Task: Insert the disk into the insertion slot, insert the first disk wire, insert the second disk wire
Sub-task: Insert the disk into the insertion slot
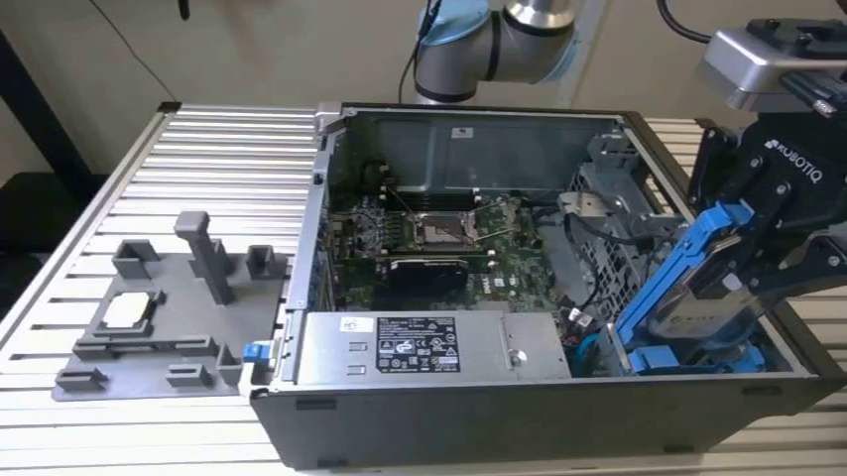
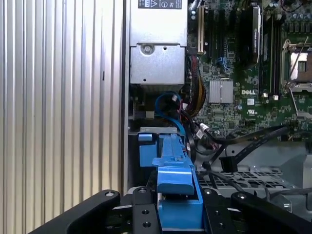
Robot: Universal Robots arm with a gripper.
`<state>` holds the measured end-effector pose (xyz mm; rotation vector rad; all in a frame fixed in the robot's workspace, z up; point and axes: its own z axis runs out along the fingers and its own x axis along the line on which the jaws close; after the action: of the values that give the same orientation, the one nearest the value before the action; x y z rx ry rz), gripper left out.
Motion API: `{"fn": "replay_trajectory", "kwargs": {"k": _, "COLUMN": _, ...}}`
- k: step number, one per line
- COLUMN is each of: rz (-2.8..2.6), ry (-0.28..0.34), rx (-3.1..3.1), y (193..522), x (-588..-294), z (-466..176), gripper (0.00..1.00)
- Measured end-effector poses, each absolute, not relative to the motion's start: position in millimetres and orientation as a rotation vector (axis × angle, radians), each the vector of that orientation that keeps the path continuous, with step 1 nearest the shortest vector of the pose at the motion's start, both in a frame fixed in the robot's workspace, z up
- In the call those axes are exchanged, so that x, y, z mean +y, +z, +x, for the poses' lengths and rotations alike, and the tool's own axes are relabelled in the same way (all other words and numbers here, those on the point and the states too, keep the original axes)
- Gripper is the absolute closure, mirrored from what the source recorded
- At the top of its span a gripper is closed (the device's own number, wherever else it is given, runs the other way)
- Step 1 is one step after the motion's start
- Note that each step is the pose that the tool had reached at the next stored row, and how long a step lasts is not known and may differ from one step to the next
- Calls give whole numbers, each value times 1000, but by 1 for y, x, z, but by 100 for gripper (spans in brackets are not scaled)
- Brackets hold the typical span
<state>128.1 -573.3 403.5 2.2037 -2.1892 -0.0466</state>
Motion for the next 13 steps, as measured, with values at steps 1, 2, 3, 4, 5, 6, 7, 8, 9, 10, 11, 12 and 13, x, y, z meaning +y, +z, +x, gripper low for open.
{"fn": "replay_trajectory", "kwargs": {"k": 1, "rz": 2204, "ry": -47, "rx": -2189, "y": 402, "x": -573, "z": 128, "gripper": 67}}
{"fn": "replay_trajectory", "kwargs": {"k": 2, "rz": 2205, "ry": -47, "rx": -2188, "y": 401, "x": -573, "z": 128, "gripper": 67}}
{"fn": "replay_trajectory", "kwargs": {"k": 3, "rz": 2206, "ry": -47, "rx": -2187, "y": 400, "x": -573, "z": 128, "gripper": 67}}
{"fn": "replay_trajectory", "kwargs": {"k": 4, "rz": 2206, "ry": -47, "rx": -2186, "y": 398, "x": -573, "z": 128, "gripper": 67}}
{"fn": "replay_trajectory", "kwargs": {"k": 5, "rz": 2207, "ry": -46, "rx": -2186, "y": 397, "x": -573, "z": 128, "gripper": 67}}
{"fn": "replay_trajectory", "kwargs": {"k": 6, "rz": 2208, "ry": -46, "rx": -2185, "y": 396, "x": -573, "z": 128, "gripper": 67}}
{"fn": "replay_trajectory", "kwargs": {"k": 7, "rz": 2208, "ry": -46, "rx": -2184, "y": 394, "x": -573, "z": 128, "gripper": 67}}
{"fn": "replay_trajectory", "kwargs": {"k": 8, "rz": 2209, "ry": -46, "rx": -2184, "y": 393, "x": -573, "z": 128, "gripper": 67}}
{"fn": "replay_trajectory", "kwargs": {"k": 9, "rz": 2209, "ry": -46, "rx": -2183, "y": 392, "x": -573, "z": 128, "gripper": 67}}
{"fn": "replay_trajectory", "kwargs": {"k": 10, "rz": 2210, "ry": -46, "rx": -2182, "y": 390, "x": -573, "z": 128, "gripper": 67}}
{"fn": "replay_trajectory", "kwargs": {"k": 11, "rz": 2211, "ry": -46, "rx": -2182, "y": 389, "x": -573, "z": 128, "gripper": 67}}
{"fn": "replay_trajectory", "kwargs": {"k": 12, "rz": 2211, "ry": -46, "rx": -2181, "y": 387, "x": -573, "z": 128, "gripper": 67}}
{"fn": "replay_trajectory", "kwargs": {"k": 13, "rz": 2212, "ry": -46, "rx": -2181, "y": 386, "x": -573, "z": 128, "gripper": 67}}
